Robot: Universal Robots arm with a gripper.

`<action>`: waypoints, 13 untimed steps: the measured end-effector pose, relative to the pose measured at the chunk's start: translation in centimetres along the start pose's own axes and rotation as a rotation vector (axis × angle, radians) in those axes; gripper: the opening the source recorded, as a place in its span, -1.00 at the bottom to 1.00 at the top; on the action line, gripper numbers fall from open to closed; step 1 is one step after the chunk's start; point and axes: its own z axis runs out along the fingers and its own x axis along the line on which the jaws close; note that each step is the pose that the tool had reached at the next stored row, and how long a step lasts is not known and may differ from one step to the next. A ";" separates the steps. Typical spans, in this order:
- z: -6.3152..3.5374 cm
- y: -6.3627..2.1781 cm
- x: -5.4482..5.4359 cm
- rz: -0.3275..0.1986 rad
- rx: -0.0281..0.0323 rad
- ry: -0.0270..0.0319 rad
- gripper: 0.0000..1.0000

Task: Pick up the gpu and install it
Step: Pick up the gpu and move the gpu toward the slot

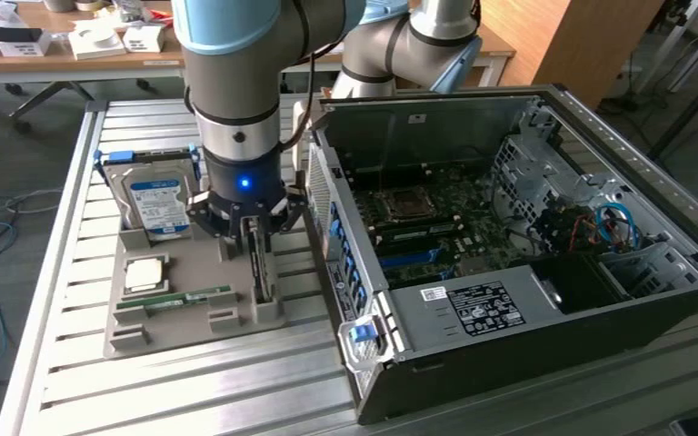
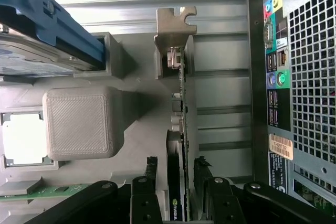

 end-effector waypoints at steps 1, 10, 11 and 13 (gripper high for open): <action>0.00 0.00 0.0 0.000 0.0001 0.0000 -0.17; 0.44 -0.02 0.0 0.000 0.0000 0.0000 -0.17; 0.44 -0.02 0.0 0.000 -0.0001 0.0000 -0.17; 0.48 -0.01 0.0 0.000 -0.0004 -0.0003 -0.17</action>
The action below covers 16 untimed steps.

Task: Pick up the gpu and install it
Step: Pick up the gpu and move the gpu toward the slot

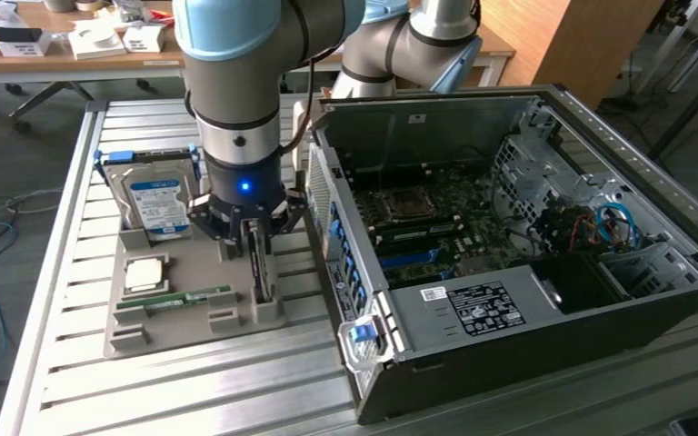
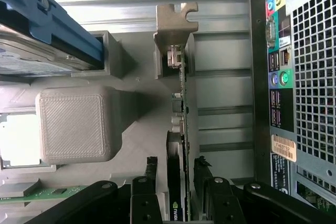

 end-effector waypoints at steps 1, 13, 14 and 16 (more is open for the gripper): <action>0.01 0.00 -0.1 0.000 0.0000 0.0000 -0.17; 0.00 -0.30 0.0 0.000 0.0003 0.0002 -0.17; 0.00 -0.36 0.0 0.000 0.0003 0.0002 -0.17; -0.01 -0.40 0.0 0.000 0.0003 0.0002 -0.17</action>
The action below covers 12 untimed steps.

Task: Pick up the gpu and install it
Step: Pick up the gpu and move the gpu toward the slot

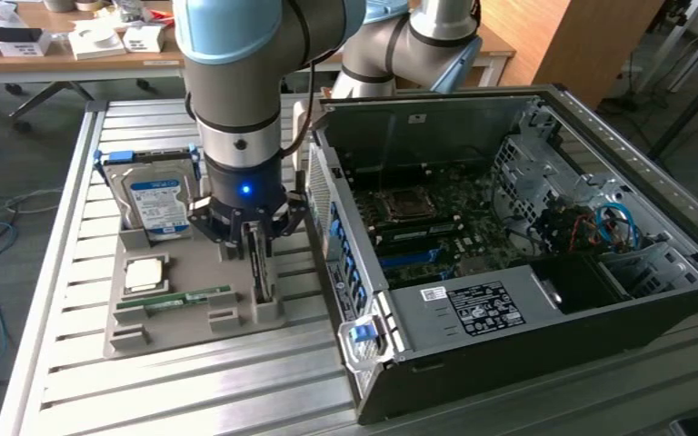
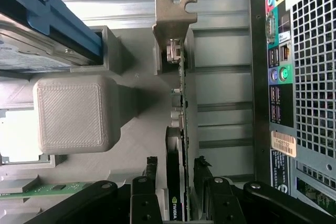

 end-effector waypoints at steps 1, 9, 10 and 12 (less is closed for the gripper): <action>0.00 0.00 0.0 0.000 0.0000 0.0000 -0.17; 0.00 -0.02 0.0 0.000 0.0000 0.0000 -0.17; 0.00 -0.02 0.0 0.000 0.0000 0.0000 -0.17; 0.00 -0.01 0.1 0.000 0.0000 0.0000 -0.17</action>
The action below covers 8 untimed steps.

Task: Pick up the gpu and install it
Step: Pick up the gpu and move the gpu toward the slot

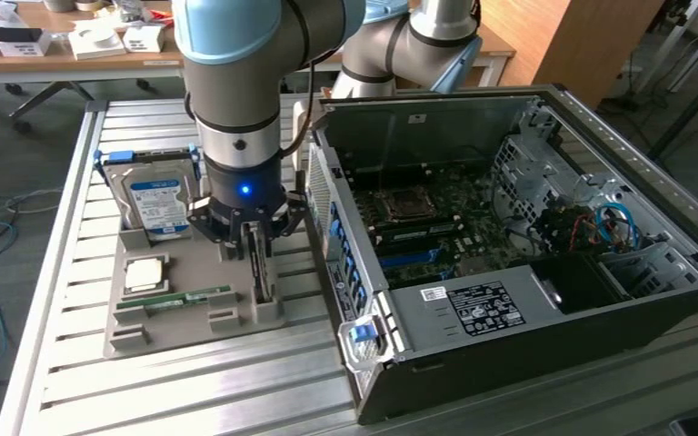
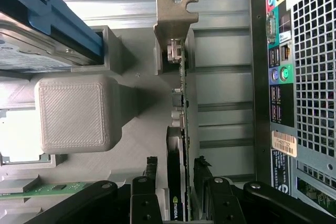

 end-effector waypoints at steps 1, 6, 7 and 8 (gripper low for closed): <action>0.00 0.00 0.0 0.000 0.0000 0.0000 -0.17; 0.00 0.00 -0.1 0.000 0.0001 0.0000 -0.17; 0.00 0.00 -0.1 0.000 0.0000 0.0000 -0.17; 0.00 0.00 -0.1 0.000 0.0001 0.0000 -0.17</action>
